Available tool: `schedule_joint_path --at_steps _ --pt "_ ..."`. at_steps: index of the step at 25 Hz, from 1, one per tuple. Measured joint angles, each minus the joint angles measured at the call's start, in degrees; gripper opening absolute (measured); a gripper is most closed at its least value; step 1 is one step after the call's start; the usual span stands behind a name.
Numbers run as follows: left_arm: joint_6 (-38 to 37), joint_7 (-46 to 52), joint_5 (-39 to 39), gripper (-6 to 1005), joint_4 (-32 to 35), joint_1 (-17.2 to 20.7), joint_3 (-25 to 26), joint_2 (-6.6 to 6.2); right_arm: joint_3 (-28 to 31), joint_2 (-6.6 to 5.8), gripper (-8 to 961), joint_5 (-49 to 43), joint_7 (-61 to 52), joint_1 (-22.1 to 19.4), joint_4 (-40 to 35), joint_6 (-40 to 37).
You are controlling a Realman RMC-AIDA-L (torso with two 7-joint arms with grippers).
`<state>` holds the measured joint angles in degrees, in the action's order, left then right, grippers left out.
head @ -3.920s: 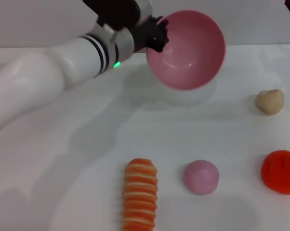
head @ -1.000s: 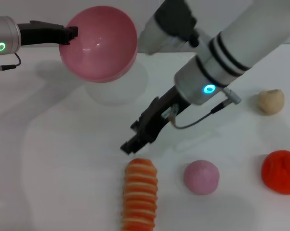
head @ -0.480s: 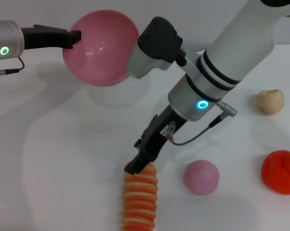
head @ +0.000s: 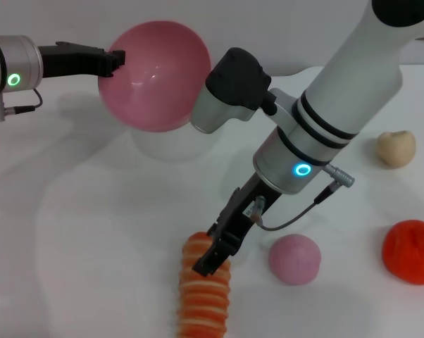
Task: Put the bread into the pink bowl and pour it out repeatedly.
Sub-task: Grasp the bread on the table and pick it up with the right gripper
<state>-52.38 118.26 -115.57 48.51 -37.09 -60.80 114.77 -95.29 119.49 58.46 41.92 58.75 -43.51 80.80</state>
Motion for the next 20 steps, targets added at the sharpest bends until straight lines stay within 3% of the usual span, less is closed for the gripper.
schedule_joint_path --at_steps 20 --pt "0.0 -0.5 0.0 48 0.2 -0.4 -1.5 0.80 -3.1 0.29 720 2.1 -0.8 0.3 3.5 -2.3"
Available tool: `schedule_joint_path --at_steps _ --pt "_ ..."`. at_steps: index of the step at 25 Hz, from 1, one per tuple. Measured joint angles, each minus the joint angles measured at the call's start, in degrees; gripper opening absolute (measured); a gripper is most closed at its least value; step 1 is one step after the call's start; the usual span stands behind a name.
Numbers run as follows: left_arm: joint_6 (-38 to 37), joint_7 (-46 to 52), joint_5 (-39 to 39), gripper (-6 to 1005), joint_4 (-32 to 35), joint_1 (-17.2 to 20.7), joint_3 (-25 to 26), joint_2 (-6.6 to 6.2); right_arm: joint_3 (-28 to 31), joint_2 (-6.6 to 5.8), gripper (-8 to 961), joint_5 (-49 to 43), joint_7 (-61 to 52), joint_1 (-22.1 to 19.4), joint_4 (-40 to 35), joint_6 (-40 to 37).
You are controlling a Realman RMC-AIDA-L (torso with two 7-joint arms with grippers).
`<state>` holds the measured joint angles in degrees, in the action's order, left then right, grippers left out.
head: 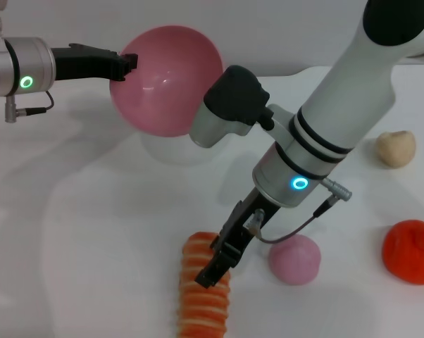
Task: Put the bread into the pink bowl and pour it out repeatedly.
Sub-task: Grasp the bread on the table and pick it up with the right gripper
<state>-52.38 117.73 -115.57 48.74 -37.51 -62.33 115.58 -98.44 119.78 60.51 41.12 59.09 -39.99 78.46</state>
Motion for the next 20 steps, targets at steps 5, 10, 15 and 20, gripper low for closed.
schedule_joint_path --at_steps 5,10,15,20 --pt "0.0 -0.1 0.0 48 0.1 0.0 -0.2 0.13 -2.2 0.02 719 1.3 0.0 -0.1 2.0 -1.9" --pt "-0.7 -0.2 0.0 48 0.6 0.0 -0.9 0.64 -3.3 -0.12 719 0.9 -0.1 -0.1 4.2 -4.9" --pt "-0.7 -0.8 0.0 48 0.7 -0.4 -1.5 0.77 -3.3 -0.24 718 0.6 -0.6 -0.2 4.4 -6.6" --pt "-0.6 -1.5 0.0 47 0.7 -0.6 -1.5 0.79 -3.3 -0.30 718 0.5 -1.0 0.0 4.4 -7.1"
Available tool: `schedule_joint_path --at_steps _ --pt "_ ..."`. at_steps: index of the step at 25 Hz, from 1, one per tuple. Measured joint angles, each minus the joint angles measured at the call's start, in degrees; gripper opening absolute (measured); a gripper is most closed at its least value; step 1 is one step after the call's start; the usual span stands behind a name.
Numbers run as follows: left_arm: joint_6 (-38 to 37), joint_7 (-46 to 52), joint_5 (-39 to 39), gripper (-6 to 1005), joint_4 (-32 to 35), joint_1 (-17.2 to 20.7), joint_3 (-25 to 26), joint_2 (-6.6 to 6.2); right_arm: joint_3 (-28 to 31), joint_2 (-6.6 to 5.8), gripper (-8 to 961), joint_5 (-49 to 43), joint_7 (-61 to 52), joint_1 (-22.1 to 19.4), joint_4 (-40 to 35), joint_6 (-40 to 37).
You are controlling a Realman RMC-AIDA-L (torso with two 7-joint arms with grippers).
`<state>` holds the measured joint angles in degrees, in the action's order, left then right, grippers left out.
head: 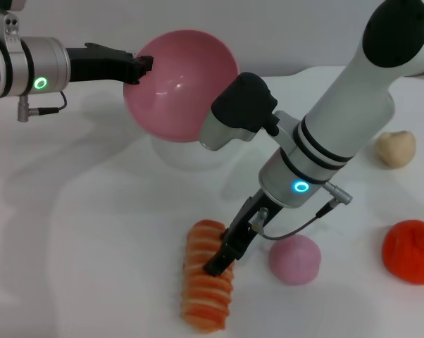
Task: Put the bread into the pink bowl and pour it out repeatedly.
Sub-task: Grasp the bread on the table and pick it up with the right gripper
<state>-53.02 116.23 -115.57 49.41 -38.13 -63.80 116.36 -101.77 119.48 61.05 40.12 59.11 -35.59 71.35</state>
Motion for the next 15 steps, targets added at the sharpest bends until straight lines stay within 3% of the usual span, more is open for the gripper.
schedule_joint_path --at_steps 15 --pt "0.0 -0.7 0.0 47 0.0 0.0 0.0 -0.02 -0.1 -0.01 684 -0.7 -2.3 0.4 0.0 -2.0"
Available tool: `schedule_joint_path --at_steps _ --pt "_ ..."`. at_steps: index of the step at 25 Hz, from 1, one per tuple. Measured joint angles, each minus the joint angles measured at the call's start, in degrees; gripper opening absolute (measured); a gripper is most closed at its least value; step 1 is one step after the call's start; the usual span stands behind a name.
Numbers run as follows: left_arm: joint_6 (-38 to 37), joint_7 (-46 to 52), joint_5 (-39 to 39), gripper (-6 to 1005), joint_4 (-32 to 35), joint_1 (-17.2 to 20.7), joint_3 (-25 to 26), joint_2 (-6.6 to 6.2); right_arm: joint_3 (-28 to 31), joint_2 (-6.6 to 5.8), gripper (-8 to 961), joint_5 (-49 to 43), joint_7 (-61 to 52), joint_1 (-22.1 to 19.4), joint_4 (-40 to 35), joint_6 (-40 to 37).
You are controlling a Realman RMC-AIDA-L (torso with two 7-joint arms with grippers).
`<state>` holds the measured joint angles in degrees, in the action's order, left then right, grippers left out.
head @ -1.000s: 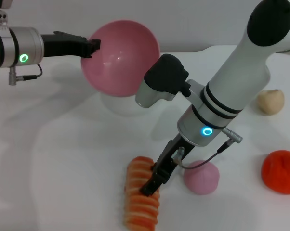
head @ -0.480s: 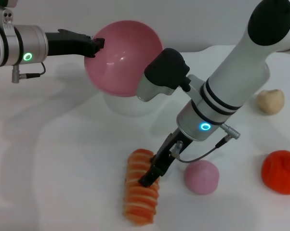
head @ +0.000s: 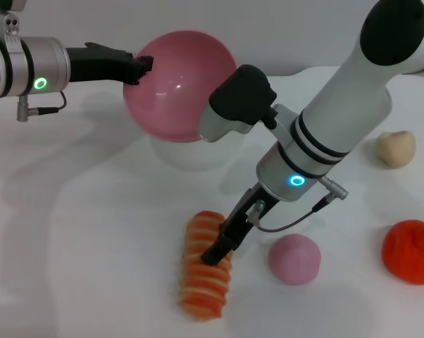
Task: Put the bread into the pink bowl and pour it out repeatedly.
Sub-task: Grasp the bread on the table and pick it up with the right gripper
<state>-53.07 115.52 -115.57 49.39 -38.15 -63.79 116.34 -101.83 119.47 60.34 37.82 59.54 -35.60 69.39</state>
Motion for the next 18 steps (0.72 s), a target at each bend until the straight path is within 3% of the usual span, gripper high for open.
schedule_joint_path --at_steps 11,18 --pt "0.0 -0.1 0.0 48 0.0 0.0 0.0 0.00 -0.2 -0.14 609 -0.5 -0.5 -0.3 0.0 -0.6" --pt "0.2 -0.5 0.0 48 0.0 0.0 0.0 0.00 -1.3 -0.09 485 -0.9 -0.6 0.0 0.0 -0.4"
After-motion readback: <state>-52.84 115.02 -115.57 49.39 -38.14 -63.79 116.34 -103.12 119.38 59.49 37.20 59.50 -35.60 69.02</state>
